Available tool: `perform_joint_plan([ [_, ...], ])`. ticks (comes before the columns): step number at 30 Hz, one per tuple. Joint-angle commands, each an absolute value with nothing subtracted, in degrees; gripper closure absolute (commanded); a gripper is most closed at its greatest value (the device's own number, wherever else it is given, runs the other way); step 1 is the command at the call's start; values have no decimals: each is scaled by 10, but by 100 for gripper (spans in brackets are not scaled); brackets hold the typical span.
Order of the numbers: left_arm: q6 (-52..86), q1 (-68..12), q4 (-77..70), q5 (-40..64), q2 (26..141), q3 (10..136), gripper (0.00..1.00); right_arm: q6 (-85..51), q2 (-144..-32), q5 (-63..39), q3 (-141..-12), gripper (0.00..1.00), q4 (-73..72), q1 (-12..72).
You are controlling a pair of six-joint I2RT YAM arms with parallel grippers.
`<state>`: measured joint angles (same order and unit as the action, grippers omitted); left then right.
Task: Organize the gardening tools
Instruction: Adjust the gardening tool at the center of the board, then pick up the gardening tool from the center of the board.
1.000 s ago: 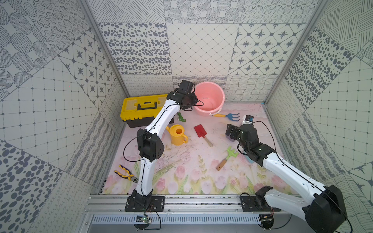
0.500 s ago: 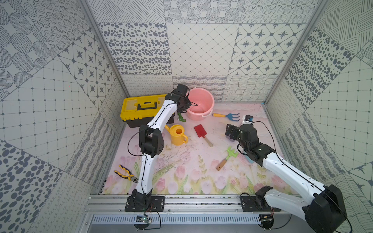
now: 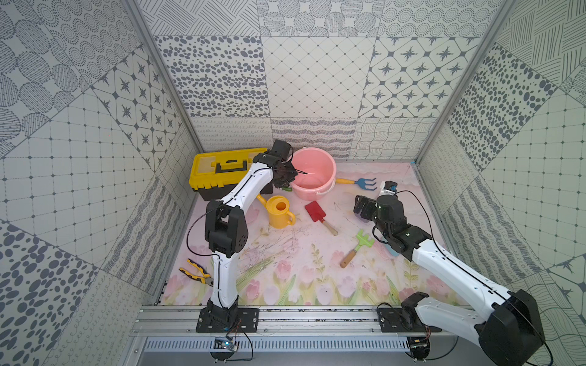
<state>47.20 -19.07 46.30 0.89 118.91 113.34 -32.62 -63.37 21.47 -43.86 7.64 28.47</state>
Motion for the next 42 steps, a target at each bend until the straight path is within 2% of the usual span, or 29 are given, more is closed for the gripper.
perform_joint_plan([
  [1, 447, -207, 548, 24, 1134, 1089, 100, -331, -629, 214, -436, 3, 69, 283],
  [7, 444, -212, 545, 35, 1095, 1046, 100, -334, -626, 211, -435, 3, 69, 283],
  [8, 445, -212, 542, 36, 1098, 1048, 96, -334, -626, 211, -435, 3, 69, 283],
  [11, 448, -213, 537, 40, 1112, 1062, 68, -333, -628, 211, -434, 3, 69, 283],
  [13, 448, -213, 542, 41, 1123, 1080, 55, -332, -628, 210, -434, 3, 68, 284],
  [17, 446, -214, 526, 40, 1108, 1085, 33, -317, -624, 169, -433, 3, 48, 285],
  [20, 443, -216, 470, 37, 1055, 1039, 14, -293, -621, 135, -426, 3, 14, 302],
  [22, 442, -218, 424, 29, 1010, 996, 7, -266, -624, 131, -431, 3, 6, 323],
  [29, 433, -239, 317, -34, 811, 802, 3, -195, -650, 138, -448, 3, -16, 404],
  [35, 469, -266, 264, -108, 598, 599, 2, -135, -680, 86, -466, 3, -39, 475],
  [39, 485, -268, 282, -156, 455, 500, 1, -81, -752, 101, -494, 3, -60, 558],
  [42, 488, -269, 318, -173, 384, 472, 1, -71, -829, 99, -552, 3, -40, 581],
])
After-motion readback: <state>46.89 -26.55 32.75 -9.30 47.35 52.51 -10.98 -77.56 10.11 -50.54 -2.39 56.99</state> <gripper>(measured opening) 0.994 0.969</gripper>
